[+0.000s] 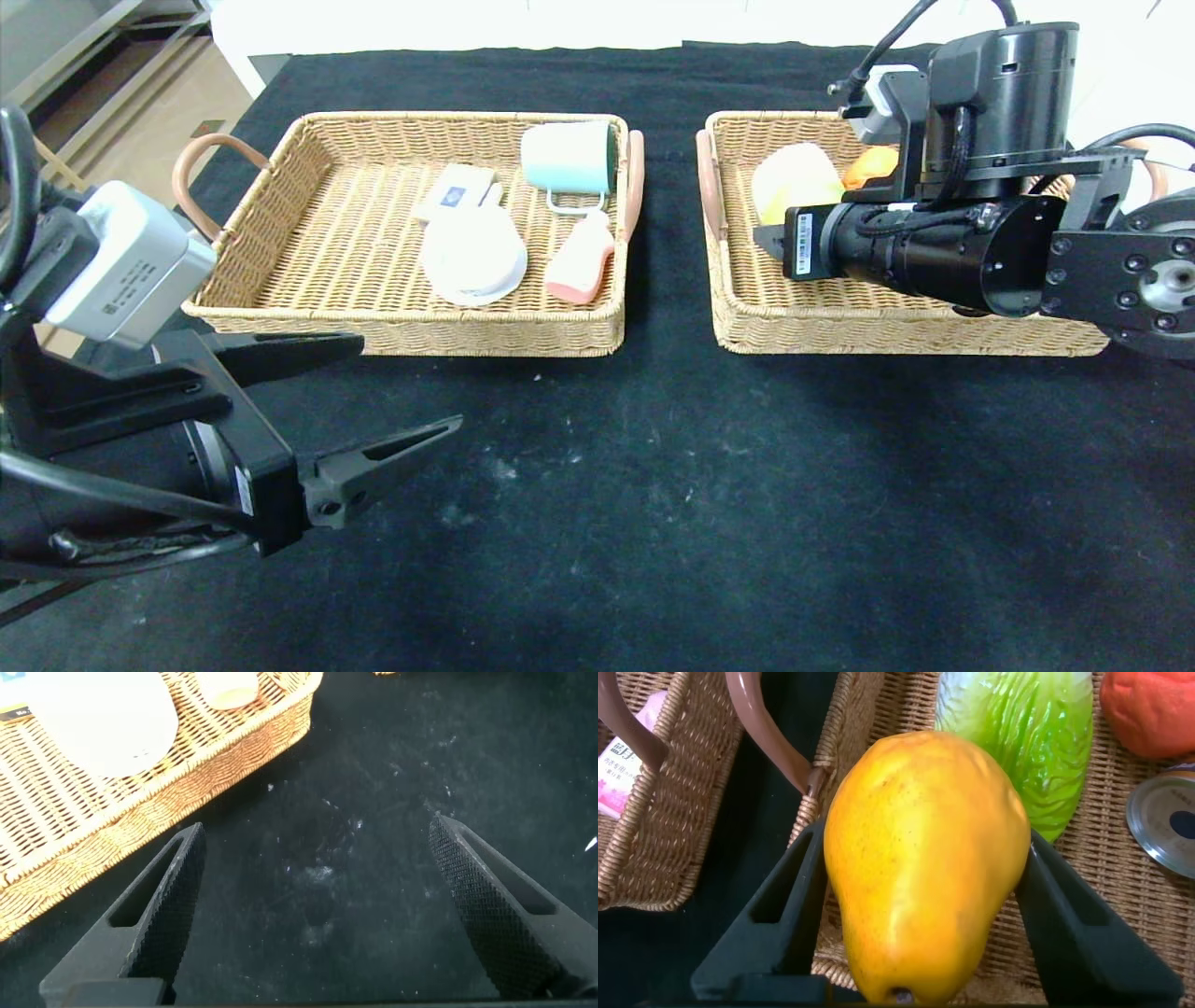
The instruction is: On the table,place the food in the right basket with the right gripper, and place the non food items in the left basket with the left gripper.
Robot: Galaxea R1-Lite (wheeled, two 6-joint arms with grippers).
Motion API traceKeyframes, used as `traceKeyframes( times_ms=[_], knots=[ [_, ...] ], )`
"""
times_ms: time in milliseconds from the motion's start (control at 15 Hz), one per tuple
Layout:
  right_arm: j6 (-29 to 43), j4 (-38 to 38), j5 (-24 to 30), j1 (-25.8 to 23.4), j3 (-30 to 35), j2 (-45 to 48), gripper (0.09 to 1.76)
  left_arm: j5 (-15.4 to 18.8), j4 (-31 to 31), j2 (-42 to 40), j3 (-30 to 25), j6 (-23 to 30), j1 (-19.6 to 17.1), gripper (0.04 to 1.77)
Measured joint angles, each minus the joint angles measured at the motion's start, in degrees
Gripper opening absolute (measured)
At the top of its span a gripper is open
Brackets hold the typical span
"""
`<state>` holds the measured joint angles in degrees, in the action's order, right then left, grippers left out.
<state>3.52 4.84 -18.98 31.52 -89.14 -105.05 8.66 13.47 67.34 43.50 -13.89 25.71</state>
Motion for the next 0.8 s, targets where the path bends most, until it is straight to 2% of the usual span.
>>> traceKeyframes(
  times_ms=[267,600,800],
  knots=[
    [-0.3,0.0,0.0,0.1,0.0,-0.2,1.48,0.0,0.0,0.0,0.0,0.0,0.0,1.72],
    [-0.8,-0.4,0.0,0.2,0.6,0.7,1.58,0.0,0.0,0.0,0.0,0.0,0.0,1.72],
    [-3.2,-0.7,0.1,0.5,4.8,4.6,1.62,-0.3,0.1,-0.1,0.1,0.0,-0.2,1.72]
  ],
)
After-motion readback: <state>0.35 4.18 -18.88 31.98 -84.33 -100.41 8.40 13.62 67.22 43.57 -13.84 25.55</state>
